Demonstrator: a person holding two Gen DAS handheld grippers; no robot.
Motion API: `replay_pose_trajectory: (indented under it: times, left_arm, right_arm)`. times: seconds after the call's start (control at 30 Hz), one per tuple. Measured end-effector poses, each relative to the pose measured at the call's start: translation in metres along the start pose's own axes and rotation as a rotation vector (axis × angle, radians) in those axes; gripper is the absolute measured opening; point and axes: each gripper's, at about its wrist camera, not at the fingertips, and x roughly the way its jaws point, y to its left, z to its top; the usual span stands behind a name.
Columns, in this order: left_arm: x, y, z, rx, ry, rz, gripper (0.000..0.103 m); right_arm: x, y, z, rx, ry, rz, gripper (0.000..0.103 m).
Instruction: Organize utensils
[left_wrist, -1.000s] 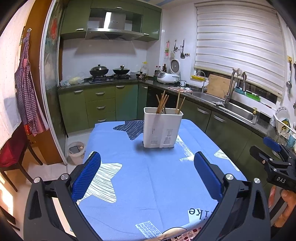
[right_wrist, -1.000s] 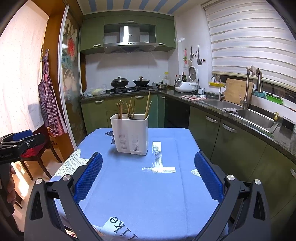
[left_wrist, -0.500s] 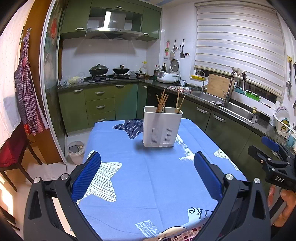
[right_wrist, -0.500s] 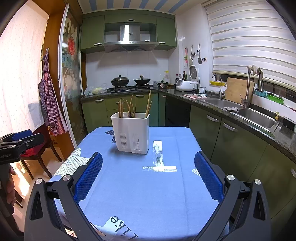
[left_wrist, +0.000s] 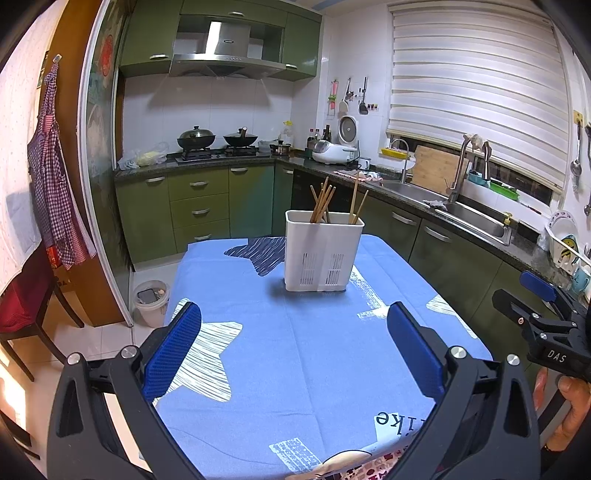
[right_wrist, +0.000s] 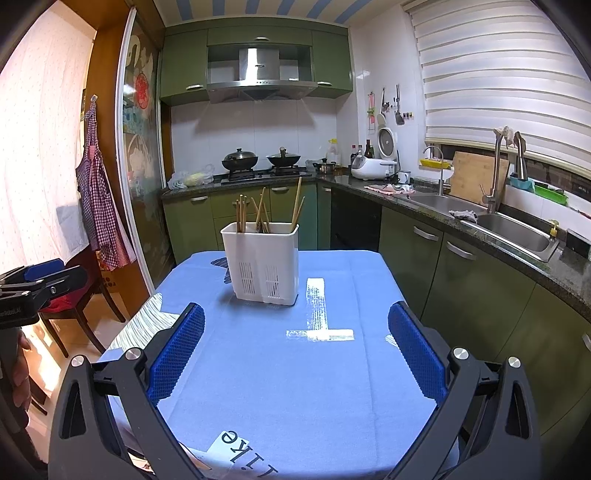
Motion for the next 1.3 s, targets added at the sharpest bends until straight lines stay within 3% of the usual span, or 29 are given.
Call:
replay_pose_trajectory:
  times: [1.3]
  left_arm:
    - [-0.0004, -0.0006, 0.0002, -0.002, 0.000, 0.001, 0.096]
  right_arm:
    - [0.0056, 0.0035, -0.0078, 0.001, 0.010, 0.009, 0.098]
